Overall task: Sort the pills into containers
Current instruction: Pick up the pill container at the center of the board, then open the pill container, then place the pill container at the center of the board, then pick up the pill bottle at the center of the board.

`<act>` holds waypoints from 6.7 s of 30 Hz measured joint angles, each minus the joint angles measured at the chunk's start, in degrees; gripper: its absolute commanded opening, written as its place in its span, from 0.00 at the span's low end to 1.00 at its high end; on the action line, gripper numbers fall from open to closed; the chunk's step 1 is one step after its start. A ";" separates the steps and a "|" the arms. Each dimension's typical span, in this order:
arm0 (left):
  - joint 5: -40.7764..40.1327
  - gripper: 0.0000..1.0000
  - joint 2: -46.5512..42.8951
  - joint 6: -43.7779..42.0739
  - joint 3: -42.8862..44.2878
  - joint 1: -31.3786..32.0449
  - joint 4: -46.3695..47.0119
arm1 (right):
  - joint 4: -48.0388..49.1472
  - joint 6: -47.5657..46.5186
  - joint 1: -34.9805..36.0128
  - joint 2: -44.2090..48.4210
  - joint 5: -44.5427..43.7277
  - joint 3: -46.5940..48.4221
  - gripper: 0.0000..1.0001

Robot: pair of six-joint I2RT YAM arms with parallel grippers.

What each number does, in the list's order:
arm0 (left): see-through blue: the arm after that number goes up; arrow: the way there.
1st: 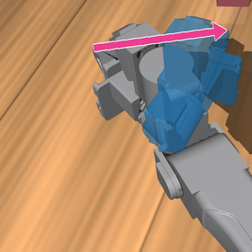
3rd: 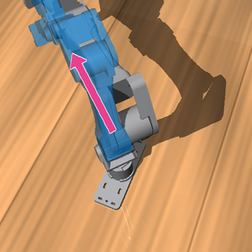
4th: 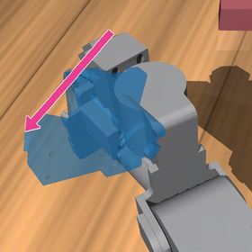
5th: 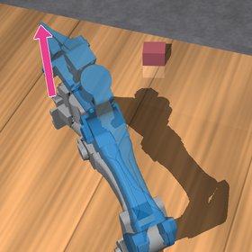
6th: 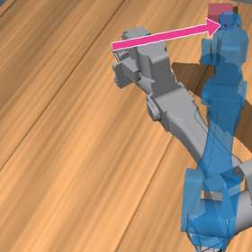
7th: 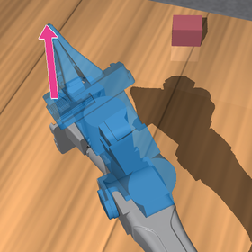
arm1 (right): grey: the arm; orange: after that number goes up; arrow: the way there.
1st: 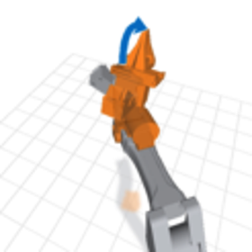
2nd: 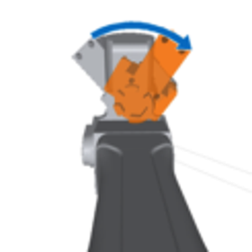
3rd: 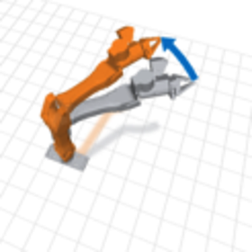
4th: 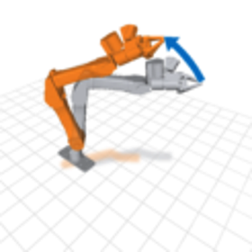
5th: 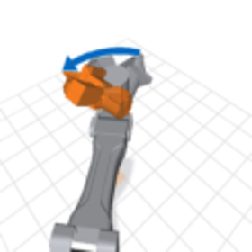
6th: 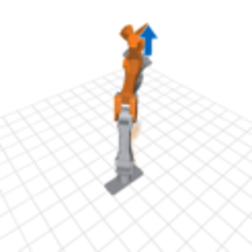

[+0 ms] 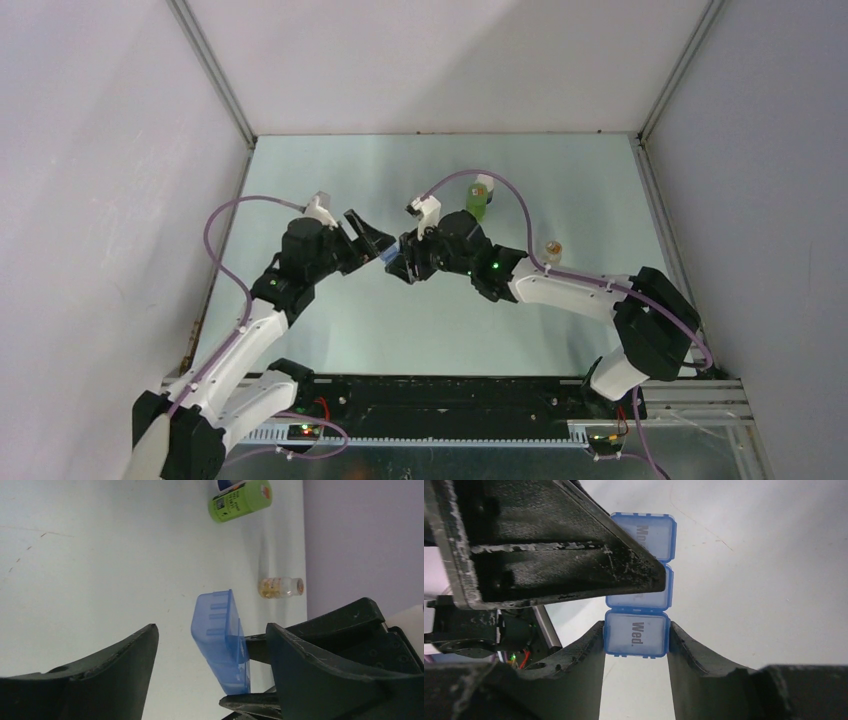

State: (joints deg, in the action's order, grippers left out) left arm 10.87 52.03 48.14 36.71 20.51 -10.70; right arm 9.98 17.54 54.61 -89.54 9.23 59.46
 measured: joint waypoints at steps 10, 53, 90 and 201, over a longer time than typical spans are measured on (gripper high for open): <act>0.90 0.62 -0.02 4.50 -4.15 0.26 5.68 | 2.12 5.09 -1.84 -0.50 4.26 0.33 0.46; -1.27 0.00 -3.41 8.02 -5.33 0.48 7.21 | 0.26 11.54 -6.14 -4.33 17.20 3.80 0.72; -2.14 0.00 -4.92 4.22 -5.33 0.37 5.42 | -8.92 14.16 -9.57 -2.80 5.44 4.90 0.59; -12.24 0.99 -2.08 -15.91 13.31 0.35 -19.19 | -46.29 14.95 -37.44 8.85 -27.32 -2.38 0.27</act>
State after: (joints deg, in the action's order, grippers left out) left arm -1.37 49.95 32.23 50.02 20.86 -29.89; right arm -36.32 32.49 17.17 -80.68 -18.09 57.08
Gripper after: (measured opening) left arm 0.994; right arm 0.454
